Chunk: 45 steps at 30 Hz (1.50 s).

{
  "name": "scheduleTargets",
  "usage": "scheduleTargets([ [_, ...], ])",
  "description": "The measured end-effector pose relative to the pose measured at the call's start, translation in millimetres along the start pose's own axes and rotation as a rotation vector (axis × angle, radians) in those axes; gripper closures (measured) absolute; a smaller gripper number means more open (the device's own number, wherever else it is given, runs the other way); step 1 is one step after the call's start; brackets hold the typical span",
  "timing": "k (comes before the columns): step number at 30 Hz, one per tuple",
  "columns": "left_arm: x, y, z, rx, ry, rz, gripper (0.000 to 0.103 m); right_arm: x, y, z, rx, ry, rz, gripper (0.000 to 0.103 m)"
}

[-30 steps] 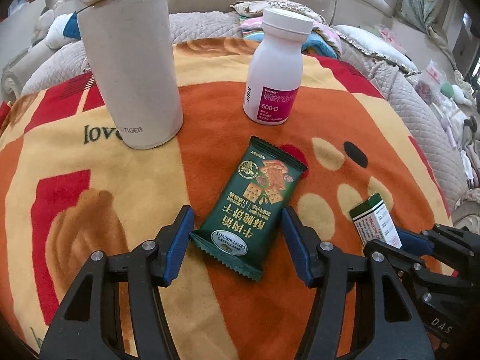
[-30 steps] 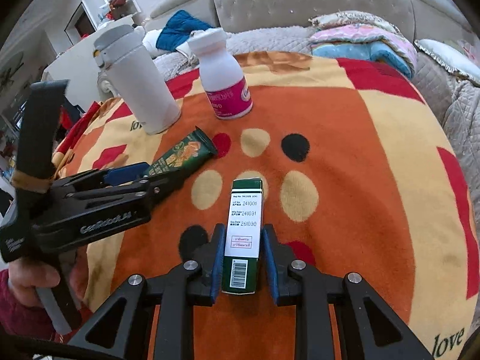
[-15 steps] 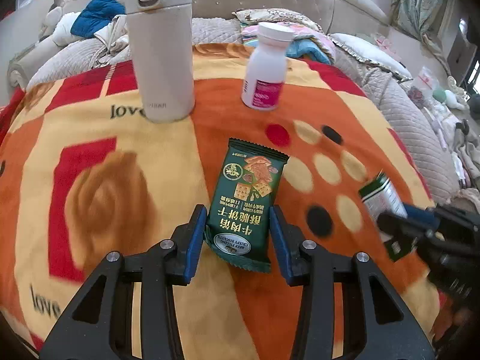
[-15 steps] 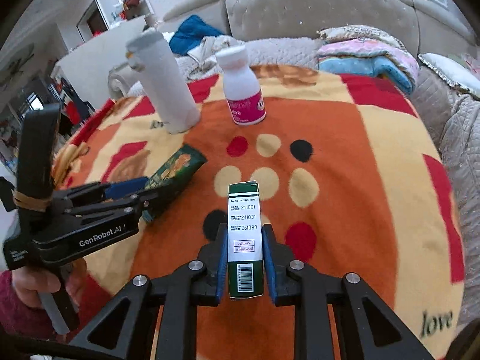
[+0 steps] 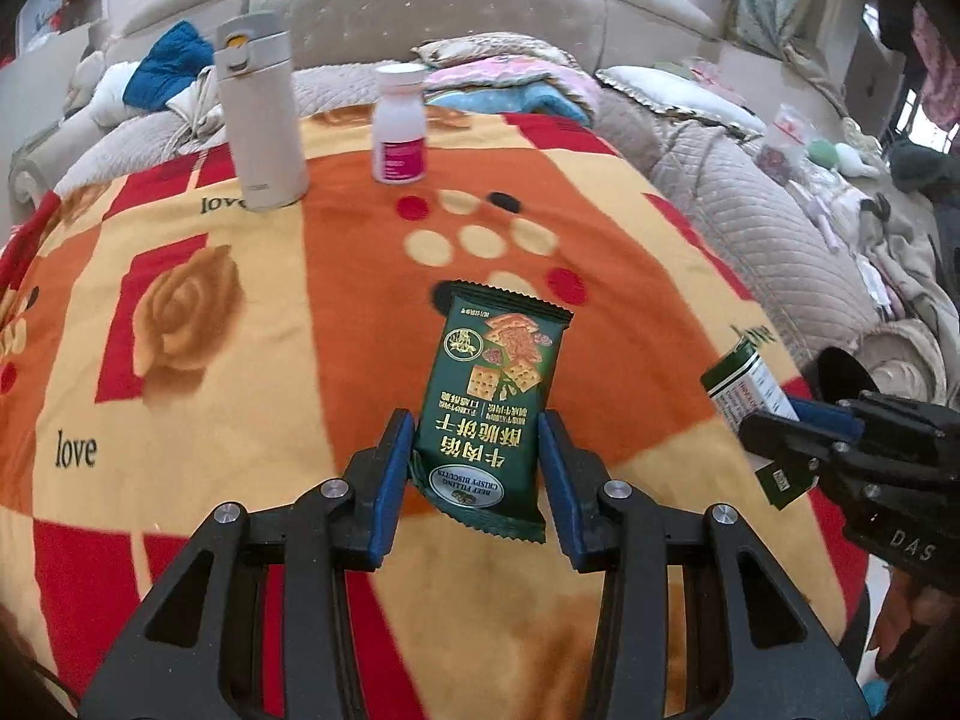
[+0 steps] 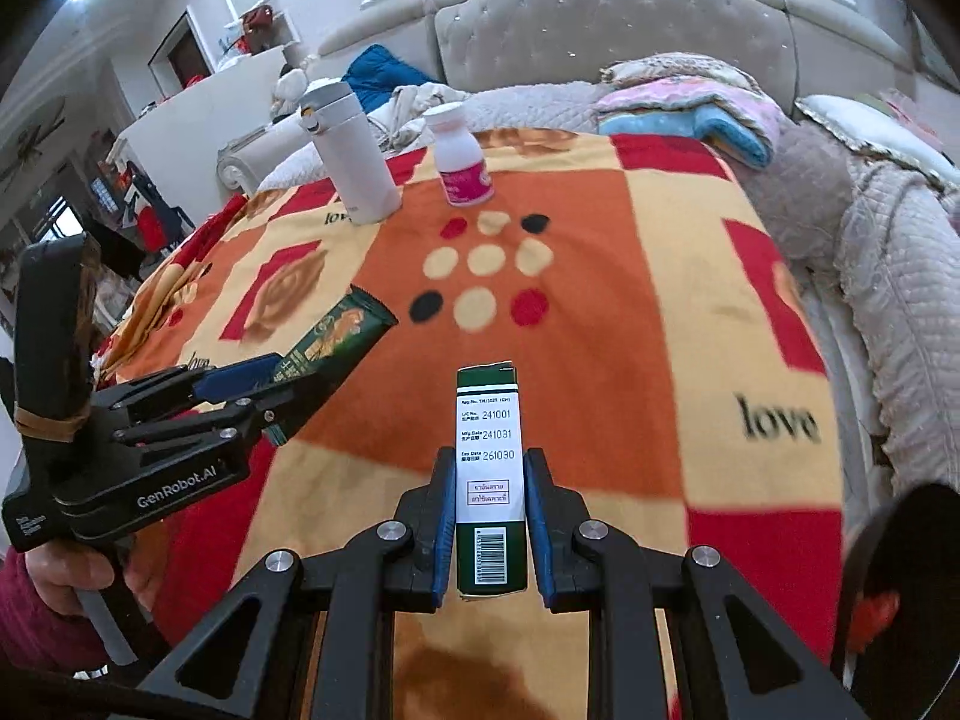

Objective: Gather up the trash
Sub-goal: 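Carry the cracker packet and medicine box with both tools over the black bin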

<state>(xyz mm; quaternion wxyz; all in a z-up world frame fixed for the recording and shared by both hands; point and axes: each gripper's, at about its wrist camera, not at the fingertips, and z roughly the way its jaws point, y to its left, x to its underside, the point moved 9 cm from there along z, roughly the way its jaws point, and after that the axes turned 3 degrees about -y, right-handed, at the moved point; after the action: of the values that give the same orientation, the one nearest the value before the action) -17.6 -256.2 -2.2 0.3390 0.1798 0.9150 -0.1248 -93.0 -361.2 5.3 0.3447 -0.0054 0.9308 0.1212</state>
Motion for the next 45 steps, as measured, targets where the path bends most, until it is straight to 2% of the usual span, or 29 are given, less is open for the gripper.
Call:
scheduleTargets([
  [11,19,-57,-18,0.025,-0.017,0.053,0.064,37,-31,-42,0.058,-0.028,0.067,0.083],
  [30,27,-96,-14,0.033,-0.009,0.095,0.064,53,-65,-59,0.076,-0.053,0.15,0.083],
  [38,26,-132,-4,0.069,0.005,0.144,0.064,65,-102,-74,0.112,-0.062,0.205,0.083],
  [45,27,-179,10,0.117,0.029,0.199,0.064,80,-143,-92,0.163,-0.066,0.264,0.083],
])
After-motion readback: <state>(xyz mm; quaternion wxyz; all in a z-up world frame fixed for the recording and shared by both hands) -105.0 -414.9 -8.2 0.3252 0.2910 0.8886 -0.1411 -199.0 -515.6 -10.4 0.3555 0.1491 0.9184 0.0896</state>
